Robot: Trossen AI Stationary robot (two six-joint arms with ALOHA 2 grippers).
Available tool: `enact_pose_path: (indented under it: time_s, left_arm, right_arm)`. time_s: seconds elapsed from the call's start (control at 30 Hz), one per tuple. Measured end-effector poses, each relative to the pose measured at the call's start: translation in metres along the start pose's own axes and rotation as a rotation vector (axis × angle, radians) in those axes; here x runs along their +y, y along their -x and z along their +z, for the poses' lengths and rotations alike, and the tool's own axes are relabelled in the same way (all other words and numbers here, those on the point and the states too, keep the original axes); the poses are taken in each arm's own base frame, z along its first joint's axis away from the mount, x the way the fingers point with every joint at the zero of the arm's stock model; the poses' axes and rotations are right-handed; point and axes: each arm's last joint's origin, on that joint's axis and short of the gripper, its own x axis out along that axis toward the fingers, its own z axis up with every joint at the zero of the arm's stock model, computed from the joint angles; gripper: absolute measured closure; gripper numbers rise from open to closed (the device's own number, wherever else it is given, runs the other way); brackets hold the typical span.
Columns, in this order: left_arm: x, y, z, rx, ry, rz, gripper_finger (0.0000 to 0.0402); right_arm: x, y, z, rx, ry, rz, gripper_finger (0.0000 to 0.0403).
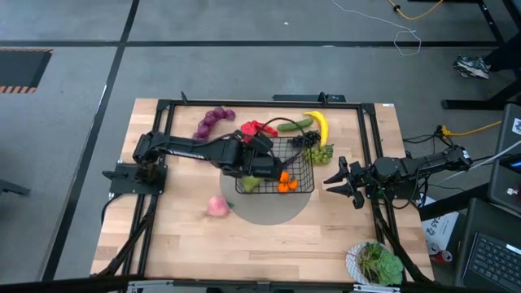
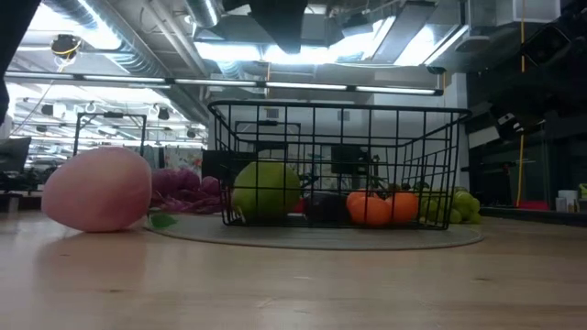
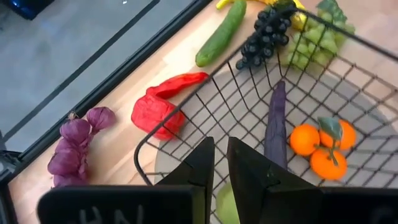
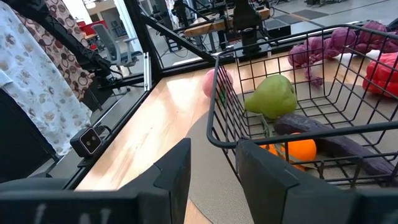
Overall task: Build produce basket
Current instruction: Put the apricot into the wire basket
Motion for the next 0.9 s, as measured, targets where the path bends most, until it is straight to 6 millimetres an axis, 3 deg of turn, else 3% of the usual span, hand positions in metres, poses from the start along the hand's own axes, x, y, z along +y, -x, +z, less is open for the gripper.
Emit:
enact_pose_path:
  time_s: [0.53,0.77,0.9]
  left_arm:
    - [-0.031,0.053,-0.05,0.089,-0.086,-0.145,0.0365]
    - [-0.052,0.077,-0.085,0.106,-0.119,-0.186,0.0365]
    - [-0.055,0.083,-0.112,0.212,-0.057,-0.173,0.0365]
  right_arm:
    - [0.0,0.0,0.0,0.001,-0.001,0.001,0.0272]
    - [0.0,0.0,0.0,0.001,-0.001,0.002,0.0272]
    - [0.0,0.0,0.0,0.001,-0.001,0.002,0.0272]
